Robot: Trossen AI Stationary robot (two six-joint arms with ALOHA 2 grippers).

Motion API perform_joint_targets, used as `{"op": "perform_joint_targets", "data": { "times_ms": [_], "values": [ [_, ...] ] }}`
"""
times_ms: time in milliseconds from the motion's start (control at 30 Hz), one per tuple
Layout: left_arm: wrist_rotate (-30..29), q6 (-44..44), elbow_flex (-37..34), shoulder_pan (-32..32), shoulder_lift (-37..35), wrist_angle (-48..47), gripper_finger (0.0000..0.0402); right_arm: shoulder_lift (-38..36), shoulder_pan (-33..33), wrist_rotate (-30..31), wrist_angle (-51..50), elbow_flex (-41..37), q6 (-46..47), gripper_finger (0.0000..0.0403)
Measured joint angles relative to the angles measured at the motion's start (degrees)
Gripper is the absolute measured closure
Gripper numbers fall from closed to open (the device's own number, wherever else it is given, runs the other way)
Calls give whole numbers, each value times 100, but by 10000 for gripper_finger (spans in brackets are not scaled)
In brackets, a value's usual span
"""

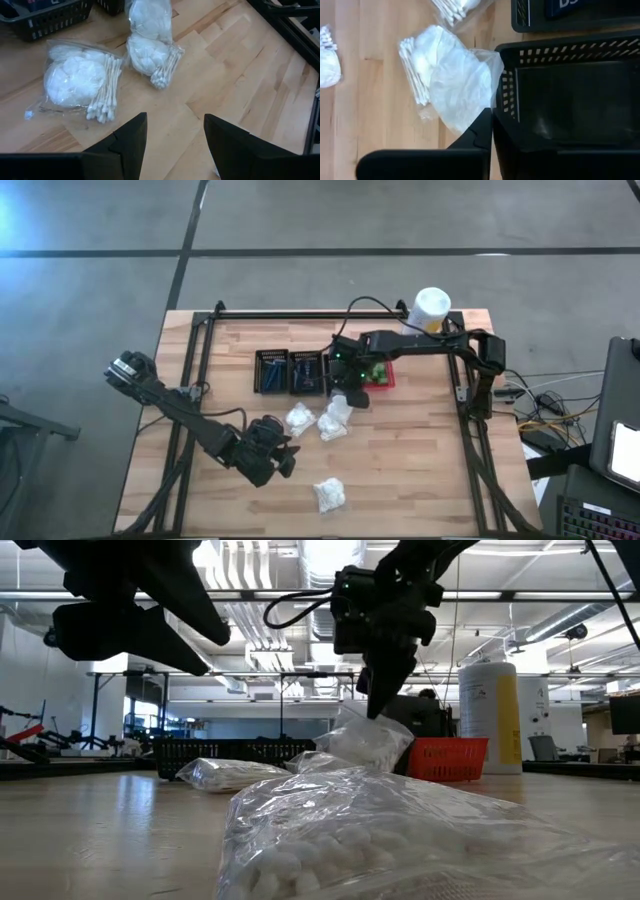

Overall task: Pick & Place Travel size toiletries
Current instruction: Put the white cotton pack into the right black bin

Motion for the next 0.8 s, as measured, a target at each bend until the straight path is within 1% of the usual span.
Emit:
{"op": "perform_joint_targets", "data": {
  "times_ms": [133, 267, 500, 600, 700, 800],
  "values": [
    [-2, 1, 0, 2, 0, -28, 200, -11, 2, 209, -362, 227, -78, 394],
    [-6, 19, 0, 4, 0, -48, 200, -24, 0, 352, -795, 629, -192, 395],
    [-60, 28, 0, 14, 0, -55, 200, -139, -45, 1048, -1235, 1456, -408, 395],
    [-70, 28, 0, 15, 0, -58, 200, -149, -137, 1200, -1325, 1757, -420, 395],
    [-76, 28, 0, 20, 0, -58, 200, -144, -201, 1204, -1418, 1833, -224, 394],
    [-76, 26, 0, 20, 0, -58, 200, -143, -204, 1153, -1459, 1683, -265, 389]
  ]
}}
